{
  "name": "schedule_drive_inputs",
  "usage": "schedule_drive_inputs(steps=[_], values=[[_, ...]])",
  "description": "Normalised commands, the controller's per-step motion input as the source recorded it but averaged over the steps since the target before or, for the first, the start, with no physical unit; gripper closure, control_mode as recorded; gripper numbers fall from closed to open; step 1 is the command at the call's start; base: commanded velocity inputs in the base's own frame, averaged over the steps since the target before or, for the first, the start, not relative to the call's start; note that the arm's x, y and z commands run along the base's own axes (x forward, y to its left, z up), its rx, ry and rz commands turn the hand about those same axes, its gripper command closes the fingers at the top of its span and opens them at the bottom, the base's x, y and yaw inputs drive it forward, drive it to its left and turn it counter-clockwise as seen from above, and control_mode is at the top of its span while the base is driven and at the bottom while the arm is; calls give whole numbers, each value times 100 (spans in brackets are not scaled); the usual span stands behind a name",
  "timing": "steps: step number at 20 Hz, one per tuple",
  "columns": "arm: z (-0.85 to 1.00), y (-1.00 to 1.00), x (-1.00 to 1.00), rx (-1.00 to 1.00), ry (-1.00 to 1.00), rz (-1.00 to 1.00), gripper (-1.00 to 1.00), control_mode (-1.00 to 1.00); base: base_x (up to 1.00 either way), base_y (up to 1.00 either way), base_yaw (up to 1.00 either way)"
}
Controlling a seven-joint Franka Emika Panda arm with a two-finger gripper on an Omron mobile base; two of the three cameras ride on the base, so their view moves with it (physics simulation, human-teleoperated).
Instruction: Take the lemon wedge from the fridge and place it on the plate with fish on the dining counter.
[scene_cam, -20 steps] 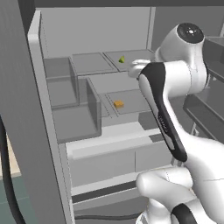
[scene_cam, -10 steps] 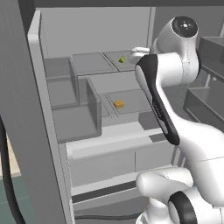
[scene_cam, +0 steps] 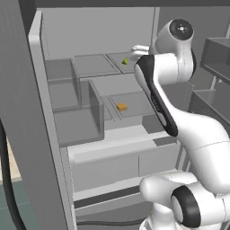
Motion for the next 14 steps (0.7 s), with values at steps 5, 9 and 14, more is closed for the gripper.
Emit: schedule_drive_inputs(steps=[5, 9, 14], values=[[0, 7, 74, 0, 3, 0, -100, -100, 0, 0, 0], [-21, 9, 57, -1, 10, 1, -100, -100, 0, 0, 0], [-18, 0, 54, -1, 8, 2, -100, -100, 0, 0, 0]])
